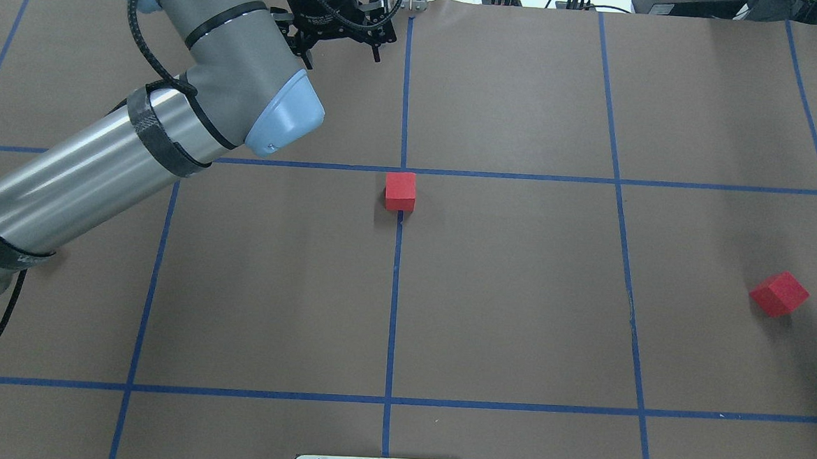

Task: Form red blocks into L shape at center
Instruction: 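Raise the left gripper away while the right gripper reaches the far red cube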

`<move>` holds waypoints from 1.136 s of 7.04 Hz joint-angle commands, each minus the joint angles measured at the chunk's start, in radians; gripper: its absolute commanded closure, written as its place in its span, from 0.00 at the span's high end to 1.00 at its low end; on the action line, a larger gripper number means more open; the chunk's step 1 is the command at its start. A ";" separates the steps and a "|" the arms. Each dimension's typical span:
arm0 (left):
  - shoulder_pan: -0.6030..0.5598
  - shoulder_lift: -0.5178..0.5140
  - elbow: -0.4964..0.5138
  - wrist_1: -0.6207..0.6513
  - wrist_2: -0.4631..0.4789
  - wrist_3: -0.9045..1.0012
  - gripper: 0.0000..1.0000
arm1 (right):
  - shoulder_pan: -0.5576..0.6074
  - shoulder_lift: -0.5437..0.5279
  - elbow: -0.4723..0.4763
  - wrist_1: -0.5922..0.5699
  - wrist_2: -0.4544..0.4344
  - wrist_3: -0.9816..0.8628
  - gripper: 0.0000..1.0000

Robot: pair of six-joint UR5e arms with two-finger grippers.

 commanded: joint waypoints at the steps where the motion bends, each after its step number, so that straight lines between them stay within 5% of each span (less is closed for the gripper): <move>1: -0.003 0.030 -0.043 0.001 -0.001 0.001 1.00 | -0.022 -0.098 0.017 0.242 -0.006 0.053 0.99; 3: -0.001 0.045 -0.048 0.000 0.004 0.001 1.00 | -0.116 -0.141 0.008 0.510 -0.035 0.295 0.99; 5: -0.006 0.051 -0.045 -0.002 0.007 0.002 1.00 | -0.206 -0.204 -0.002 0.679 -0.171 0.346 0.99; 8: -0.001 0.053 -0.045 -0.004 0.006 0.001 1.00 | -0.304 -0.209 -0.173 0.904 -0.232 0.348 0.99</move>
